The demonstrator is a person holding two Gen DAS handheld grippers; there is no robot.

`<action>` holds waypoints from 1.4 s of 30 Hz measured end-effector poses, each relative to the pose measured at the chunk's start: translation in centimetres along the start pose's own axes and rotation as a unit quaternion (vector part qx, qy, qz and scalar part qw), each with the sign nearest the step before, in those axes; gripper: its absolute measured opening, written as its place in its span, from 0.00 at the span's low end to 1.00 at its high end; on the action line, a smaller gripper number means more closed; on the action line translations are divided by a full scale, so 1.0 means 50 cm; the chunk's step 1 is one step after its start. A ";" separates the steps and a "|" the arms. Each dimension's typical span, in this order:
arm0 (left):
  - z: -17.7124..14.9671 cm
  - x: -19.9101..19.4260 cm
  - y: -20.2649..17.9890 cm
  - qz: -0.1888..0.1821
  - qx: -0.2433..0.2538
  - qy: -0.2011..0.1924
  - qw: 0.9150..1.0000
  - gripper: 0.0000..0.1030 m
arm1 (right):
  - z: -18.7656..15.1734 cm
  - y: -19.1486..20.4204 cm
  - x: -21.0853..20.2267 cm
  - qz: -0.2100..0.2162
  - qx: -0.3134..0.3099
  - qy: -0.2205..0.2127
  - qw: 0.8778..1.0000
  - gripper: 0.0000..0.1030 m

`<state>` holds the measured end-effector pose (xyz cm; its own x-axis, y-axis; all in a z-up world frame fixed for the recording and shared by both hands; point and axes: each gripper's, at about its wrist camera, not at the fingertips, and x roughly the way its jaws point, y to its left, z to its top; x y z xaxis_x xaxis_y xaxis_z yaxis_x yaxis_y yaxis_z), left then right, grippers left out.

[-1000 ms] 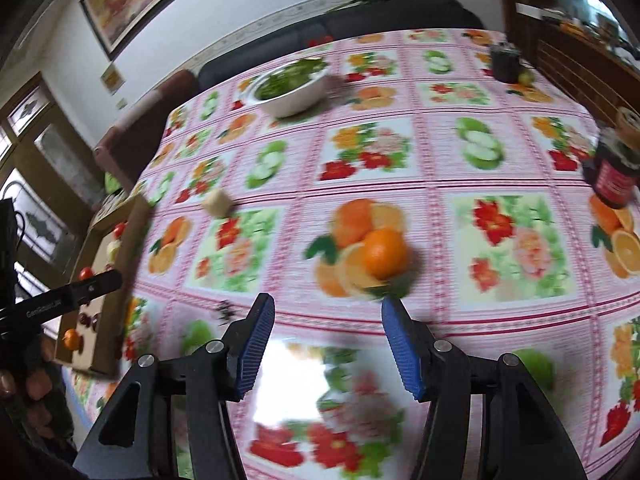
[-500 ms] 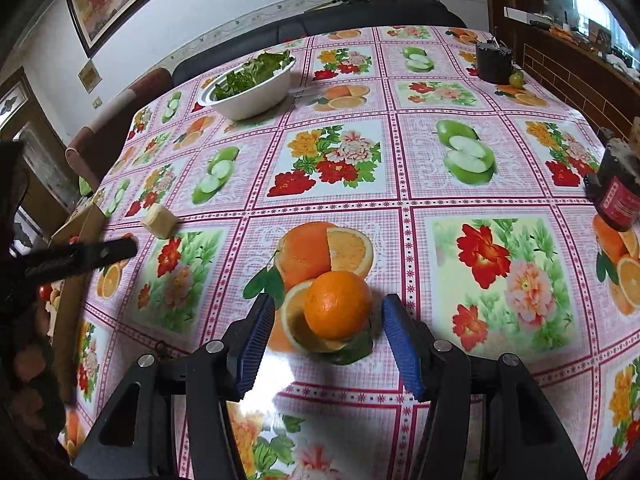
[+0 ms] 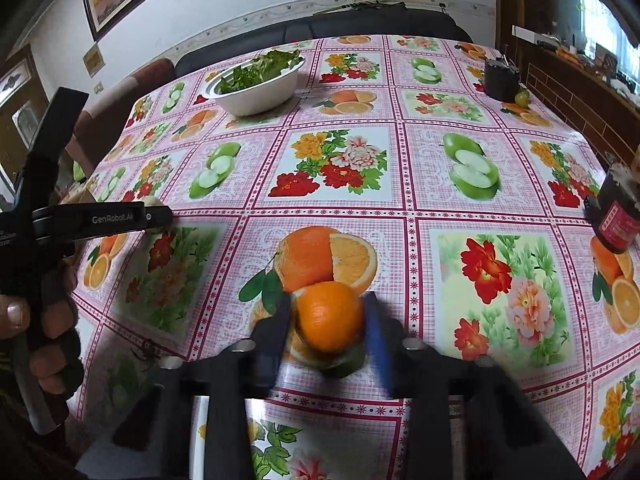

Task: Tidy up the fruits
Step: 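Grasp the orange with the right tool while the left tool grasps the cream cylindrical piece, then carry the orange with the right tool while the left tool carries the cream piece over the tray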

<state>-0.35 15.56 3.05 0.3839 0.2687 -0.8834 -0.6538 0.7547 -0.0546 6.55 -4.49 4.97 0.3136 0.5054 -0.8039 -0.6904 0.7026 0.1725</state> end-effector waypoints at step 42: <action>-0.260 -0.277 0.301 0.071 -0.109 -0.053 0.990 0.25 | -0.040 0.319 -0.108 0.198 -0.104 0.014 0.975 0.32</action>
<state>-23.98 15.42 8.41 0.3363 0.4327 -0.8365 -0.8272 0.5602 -0.0428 -7.43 3.01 10.92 -0.0203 0.6999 -0.7139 -0.8713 0.3378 0.3560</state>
